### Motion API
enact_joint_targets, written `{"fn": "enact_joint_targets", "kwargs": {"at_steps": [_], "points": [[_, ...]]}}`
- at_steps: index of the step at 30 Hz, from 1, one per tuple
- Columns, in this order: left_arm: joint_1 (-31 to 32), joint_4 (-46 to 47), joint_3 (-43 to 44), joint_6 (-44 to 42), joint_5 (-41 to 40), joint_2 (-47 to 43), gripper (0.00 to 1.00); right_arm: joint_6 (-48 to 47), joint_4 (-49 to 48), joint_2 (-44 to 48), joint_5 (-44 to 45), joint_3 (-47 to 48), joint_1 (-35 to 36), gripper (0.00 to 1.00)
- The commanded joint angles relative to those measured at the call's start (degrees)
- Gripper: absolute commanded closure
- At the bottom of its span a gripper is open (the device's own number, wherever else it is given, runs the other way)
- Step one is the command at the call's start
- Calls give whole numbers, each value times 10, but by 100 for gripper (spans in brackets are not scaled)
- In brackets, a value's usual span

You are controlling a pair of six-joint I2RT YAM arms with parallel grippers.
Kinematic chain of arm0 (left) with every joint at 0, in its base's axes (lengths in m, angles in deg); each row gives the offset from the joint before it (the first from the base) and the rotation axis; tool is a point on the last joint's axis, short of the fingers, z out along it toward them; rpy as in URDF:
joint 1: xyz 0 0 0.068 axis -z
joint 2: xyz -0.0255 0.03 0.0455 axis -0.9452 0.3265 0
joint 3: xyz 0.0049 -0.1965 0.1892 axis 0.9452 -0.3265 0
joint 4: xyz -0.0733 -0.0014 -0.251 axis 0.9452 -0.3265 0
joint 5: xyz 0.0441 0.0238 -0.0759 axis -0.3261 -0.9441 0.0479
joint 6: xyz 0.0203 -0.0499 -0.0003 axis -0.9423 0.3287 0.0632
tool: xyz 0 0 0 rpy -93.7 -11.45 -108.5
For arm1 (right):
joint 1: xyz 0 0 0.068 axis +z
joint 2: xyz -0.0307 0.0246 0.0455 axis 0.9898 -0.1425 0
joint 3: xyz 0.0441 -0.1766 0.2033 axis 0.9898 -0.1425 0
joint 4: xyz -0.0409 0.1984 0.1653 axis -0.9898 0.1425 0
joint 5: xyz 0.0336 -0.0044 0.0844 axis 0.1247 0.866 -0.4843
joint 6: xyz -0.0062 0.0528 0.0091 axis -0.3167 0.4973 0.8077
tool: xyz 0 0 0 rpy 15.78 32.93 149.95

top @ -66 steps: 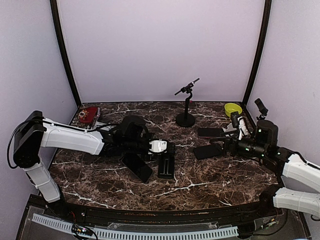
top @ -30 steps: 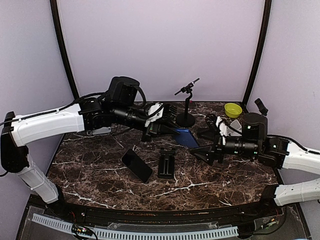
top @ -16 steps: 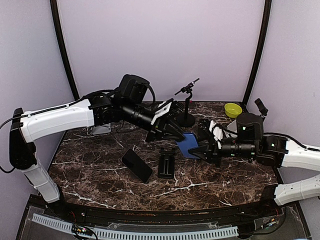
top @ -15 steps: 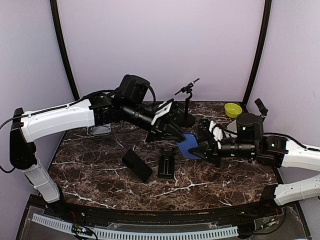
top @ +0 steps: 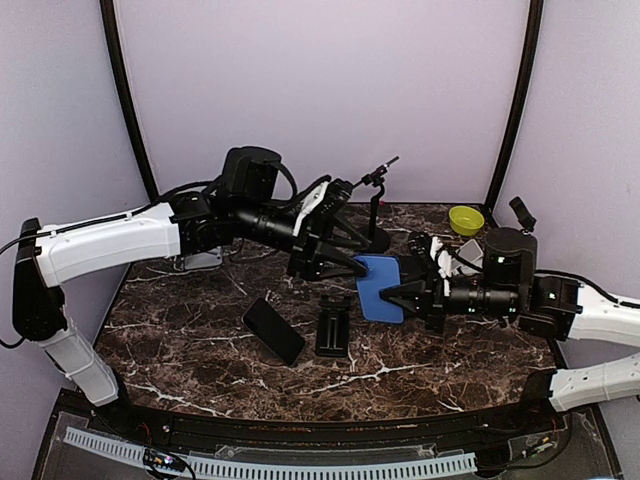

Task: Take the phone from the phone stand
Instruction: Pass from the left arm to the right

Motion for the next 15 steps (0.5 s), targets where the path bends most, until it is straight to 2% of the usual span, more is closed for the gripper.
{"fn": "enact_joint_targets", "kwargs": {"at_steps": [1,5,11,15], "points": [[-14,135,-57,76,23,-56,48,38,-124,39,4,-15,-1,100],[-15,235,-109,144,28,-66,48,53,-200,74,14,-41,-6,100],[-13,377,-143,264,55,-39,48,97,-293,107,16,-75,-16,100],[0,407,-132,291,63,-18,51,117,-320,103,1,-80,-21,100]]}}
